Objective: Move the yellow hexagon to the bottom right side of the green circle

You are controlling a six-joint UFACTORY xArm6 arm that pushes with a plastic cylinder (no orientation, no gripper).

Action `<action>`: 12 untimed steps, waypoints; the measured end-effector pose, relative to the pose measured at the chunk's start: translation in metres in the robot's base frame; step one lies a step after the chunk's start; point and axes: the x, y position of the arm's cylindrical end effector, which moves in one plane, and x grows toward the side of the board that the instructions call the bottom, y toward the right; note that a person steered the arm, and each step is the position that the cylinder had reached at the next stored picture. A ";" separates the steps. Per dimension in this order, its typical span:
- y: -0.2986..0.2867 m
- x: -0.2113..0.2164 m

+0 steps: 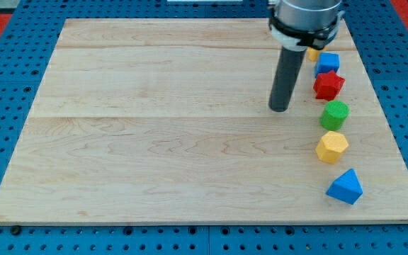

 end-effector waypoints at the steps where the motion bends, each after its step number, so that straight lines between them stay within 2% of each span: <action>1: 0.000 0.026; 3: 0.008 0.079; 7: 0.078 0.084; 9: 0.012 0.089; 11: 0.012 0.145; 12: 0.032 0.145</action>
